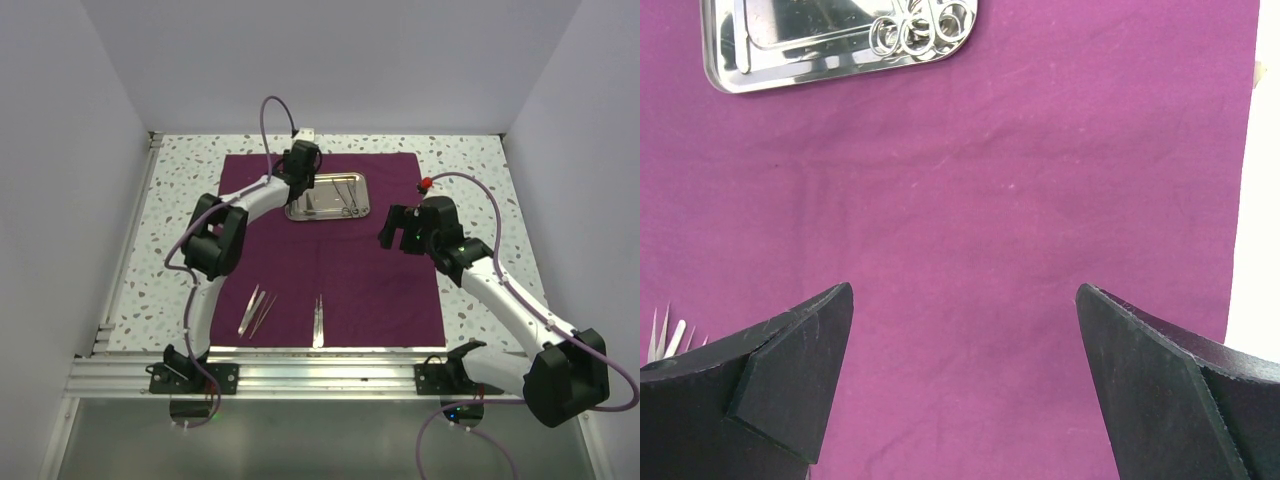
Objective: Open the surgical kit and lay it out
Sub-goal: Pick up the medical item from the container.
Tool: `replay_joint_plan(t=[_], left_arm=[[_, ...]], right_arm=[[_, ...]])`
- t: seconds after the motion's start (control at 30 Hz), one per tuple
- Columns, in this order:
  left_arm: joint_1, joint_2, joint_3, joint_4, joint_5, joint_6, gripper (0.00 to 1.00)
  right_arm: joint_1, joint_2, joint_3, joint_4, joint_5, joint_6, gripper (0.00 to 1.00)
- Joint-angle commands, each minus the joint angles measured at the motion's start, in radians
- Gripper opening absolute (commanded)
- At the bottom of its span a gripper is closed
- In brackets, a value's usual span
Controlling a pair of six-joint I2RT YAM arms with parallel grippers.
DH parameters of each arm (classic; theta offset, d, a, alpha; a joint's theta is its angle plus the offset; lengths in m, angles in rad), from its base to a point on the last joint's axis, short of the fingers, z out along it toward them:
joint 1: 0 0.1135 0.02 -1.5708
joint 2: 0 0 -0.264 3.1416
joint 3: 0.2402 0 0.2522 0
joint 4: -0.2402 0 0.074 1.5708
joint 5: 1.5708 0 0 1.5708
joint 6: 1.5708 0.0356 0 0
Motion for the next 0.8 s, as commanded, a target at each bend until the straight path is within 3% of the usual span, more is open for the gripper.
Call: replay_joint_plan(t=[0.0,0.4,0.6,0.77], left_arm=[[0.017,0.041,0.033,0.005,0.04,-0.04,0.45],[0.06,0.126,0.1,-0.035,0.1,-0.067,0.44],[0.063,0.176,0.149,-0.068,0.163,-0.073,0.3],[0.064,0.179,0.148,-0.094,0.157,-0.086,0.26]], right_arm=[[0.003,0.001,0.003,0.031,-0.014,0.006,0.98],[0.005,0.007,0.003,0.032,-0.014,0.006,0.98],[0.005,0.017,0.004,0.034,-0.008,0.006,0.98],[0.005,0.023,0.006,0.034,-0.008,0.006,0.98]])
